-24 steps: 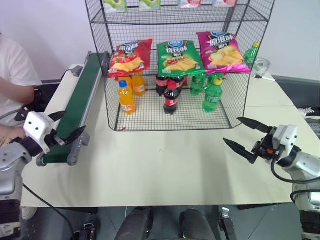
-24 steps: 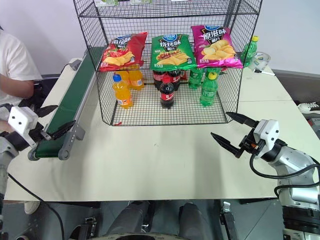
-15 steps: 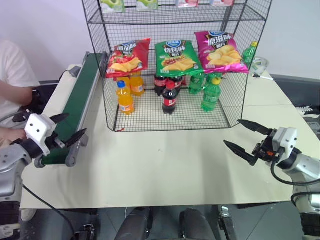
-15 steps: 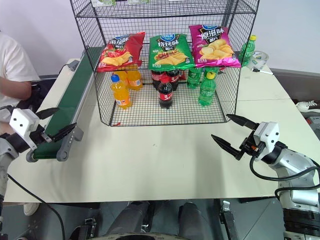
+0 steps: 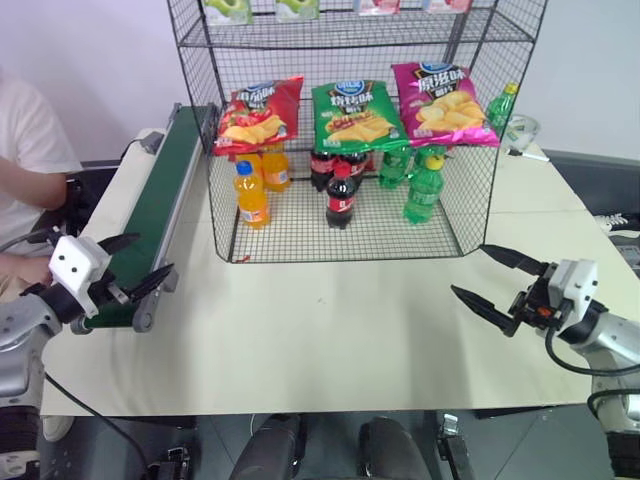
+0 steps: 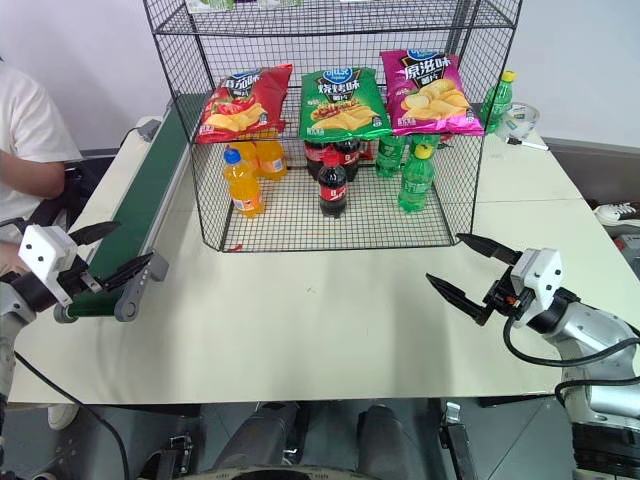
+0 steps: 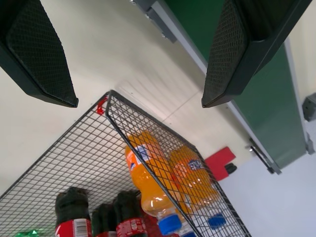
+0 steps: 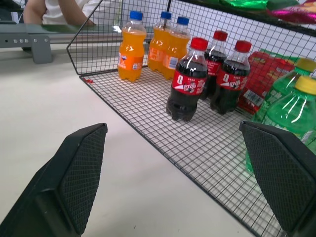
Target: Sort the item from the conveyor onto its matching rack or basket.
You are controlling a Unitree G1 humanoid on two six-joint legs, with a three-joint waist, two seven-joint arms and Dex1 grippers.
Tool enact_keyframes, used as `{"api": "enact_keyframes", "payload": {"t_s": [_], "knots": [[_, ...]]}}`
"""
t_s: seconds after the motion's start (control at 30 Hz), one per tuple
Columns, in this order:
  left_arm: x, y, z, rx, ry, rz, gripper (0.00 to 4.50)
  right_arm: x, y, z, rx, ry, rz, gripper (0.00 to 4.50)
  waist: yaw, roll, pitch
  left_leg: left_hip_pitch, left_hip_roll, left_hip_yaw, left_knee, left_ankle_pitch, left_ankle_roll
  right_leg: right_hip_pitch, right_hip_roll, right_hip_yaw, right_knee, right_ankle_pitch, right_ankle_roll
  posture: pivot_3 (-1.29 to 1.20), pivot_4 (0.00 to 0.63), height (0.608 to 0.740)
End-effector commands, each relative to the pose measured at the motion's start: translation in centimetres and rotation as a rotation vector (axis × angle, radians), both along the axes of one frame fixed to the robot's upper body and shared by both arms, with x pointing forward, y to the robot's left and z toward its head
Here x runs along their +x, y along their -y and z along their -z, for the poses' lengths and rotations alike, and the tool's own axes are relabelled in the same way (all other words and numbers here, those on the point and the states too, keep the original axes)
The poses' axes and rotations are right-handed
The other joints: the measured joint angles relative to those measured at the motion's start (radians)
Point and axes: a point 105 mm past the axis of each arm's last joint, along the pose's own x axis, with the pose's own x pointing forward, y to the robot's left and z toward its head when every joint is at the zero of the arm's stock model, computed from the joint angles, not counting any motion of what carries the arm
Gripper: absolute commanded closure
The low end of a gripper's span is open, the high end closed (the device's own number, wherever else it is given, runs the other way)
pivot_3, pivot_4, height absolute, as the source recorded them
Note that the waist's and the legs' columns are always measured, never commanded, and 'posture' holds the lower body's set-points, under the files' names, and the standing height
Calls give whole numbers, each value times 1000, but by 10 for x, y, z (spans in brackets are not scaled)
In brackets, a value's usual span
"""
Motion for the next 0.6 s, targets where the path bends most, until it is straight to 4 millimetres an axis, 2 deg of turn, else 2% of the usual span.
{"api": "enact_keyframes", "payload": {"t_s": [0.03, 0.6], "knots": [[3, 2, -10, 22, 48, 17, 313, -3, 2, -16, -20, 65, 2, 0, 0, 0, 0, 0, 0, 0, 0, 0, 0, 0, 0, 0, 0, 0, 0, 0, 150, 740], [10, 8, -10, 1, 67, 34, 313, -3, 4, -16, -33, 65, 14, 0, 0, 0, 0, 0, 0, 0, 0, 0, 0, 0, 0, 0, 0, 0, 0, 0, 150, 740]]}}
